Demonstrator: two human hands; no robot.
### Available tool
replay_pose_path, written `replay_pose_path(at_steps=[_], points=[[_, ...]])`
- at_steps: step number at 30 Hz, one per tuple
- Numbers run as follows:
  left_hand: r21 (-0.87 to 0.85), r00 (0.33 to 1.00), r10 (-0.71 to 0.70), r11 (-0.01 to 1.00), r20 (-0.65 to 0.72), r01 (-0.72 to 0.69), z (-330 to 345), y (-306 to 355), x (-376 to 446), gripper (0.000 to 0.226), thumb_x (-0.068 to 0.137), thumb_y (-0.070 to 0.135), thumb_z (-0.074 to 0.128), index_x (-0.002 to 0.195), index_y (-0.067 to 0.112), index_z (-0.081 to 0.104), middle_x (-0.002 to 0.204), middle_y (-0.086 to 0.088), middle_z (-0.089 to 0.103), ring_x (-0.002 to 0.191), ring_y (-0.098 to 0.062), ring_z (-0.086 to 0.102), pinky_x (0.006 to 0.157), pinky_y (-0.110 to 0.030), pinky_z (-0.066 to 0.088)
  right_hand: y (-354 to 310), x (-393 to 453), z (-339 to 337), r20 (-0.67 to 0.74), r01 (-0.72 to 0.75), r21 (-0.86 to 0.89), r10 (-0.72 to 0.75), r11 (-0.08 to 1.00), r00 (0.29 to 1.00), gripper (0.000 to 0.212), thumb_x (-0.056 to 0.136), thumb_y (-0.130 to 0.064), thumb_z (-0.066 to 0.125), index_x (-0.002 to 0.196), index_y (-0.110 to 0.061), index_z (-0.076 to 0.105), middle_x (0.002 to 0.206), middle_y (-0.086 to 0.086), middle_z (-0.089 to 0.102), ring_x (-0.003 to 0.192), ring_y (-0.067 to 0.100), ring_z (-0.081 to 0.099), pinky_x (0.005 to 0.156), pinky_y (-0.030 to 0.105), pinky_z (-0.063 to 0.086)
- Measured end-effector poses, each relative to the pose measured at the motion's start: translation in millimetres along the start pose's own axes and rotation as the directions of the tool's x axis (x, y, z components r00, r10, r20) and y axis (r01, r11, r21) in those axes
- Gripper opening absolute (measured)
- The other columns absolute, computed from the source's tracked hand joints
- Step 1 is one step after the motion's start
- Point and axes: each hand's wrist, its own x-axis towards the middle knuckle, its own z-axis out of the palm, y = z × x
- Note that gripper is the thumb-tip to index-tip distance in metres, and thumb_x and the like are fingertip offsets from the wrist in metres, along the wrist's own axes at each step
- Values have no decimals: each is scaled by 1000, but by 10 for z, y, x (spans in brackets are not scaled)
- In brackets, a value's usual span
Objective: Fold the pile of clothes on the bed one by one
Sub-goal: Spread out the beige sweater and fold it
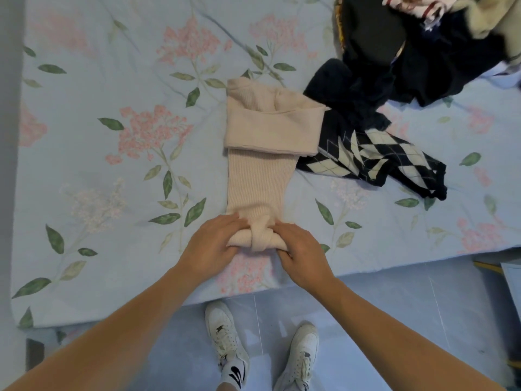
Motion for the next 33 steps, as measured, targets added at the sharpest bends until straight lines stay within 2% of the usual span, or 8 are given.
replay_pose_path(at_steps=[2, 5, 15, 19, 22, 26, 29, 33], points=[[-214, 994, -105, 971, 3, 103, -224, 85, 145, 30, 86, 20, 60, 112, 28, 72, 104, 7, 75, 97, -14, 69, 82, -43, 57, -85, 175, -265, 36, -141, 156, 137, 978, 990, 22, 97, -11, 62, 115, -20, 69, 98, -8, 73, 86, 9, 66, 73, 34, 53], [-359, 983, -183, 919, -25, 162, -555, 227, 472, 9, 95, 24, 67, 103, 28, 66, 94, 7, 72, 89, -16, 69, 79, -47, 56, -199, 514, -667, 21, -260, 294, 266, 920, 964, 16, 95, -14, 67, 97, -29, 64, 79, -10, 68, 70, 6, 61, 62, 33, 47], [-442, 909, -361, 864, -207, 243, -1175, 304, 2313, 31, 100, 27, 66, 128, 18, 59, 117, 5, 62, 107, -20, 63, 87, -31, 51, -79, 2338, -1377, -156, -306, 207, 341, 929, 927, 15, 95, -28, 68, 96, -19, 56, 89, -4, 62, 85, 21, 61, 71, 38, 48], [-319, 850, -447, 878, -278, 358, -1196, 239, 2791, 36, 102, 31, 59, 133, 12, 54, 119, -7, 64, 110, -31, 63, 83, -37, 48, 69, 2704, -1399, -218, -331, 81, 341, 940, 915, 43, 95, -24, 65, 136, -17, 53, 119, 9, 65, 107, 30, 61, 85, 48, 55], [-29, 832, -407, 903, -377, 429, -1080, 291, 2757, 55, 105, 31, 49, 156, 17, 34, 153, -14, 44, 141, -34, 41, 107, -46, 41, 105, 2620, -1259, -349, -158, -304, 44, 939, 936, 62, 93, -18, 60, 152, -10, 44, 148, 16, 49, 129, 35, 47, 97, 48, 49], [347, 982, -43, 932, -182, 105, -754, 307, 2499, 60, 106, 38, 26, 161, 16, 32, 171, -7, 22, 158, -26, 18, 125, -49, 25, 148, 2465, -929, -100, 188, -351, -236, 917, 967, 62, 103, -26, 42, 161, -6, 32, 169, 13, 30, 157, 30, 26, 127, 46, 24], [373, 992, -63, 922, -114, 102, -534, 47, 2444, 63, 105, 46, 20, 164, 21, 24, 173, -3, 14, 159, -20, 12, 128, -48, 20, 360, 2445, -766, -12, 164, -444, -189, 881, 982, 63, 106, -35, 31, 163, -8, 29, 171, 9, 26, 159, 24, 22, 126, 49, 25], [362, 980, -84, 921, -179, 145, -454, -186, 2470, 71, 107, 53, 23, 166, 16, 11, 173, -1, 8, 160, -16, 8, 128, -39, 9, 543, 2487, -837, -144, 60, -428, -133, 902, 981, 49, 104, -31, 44, 143, -3, 56, 150, 16, 53, 135, 35, 49, 114, 48, 39]])
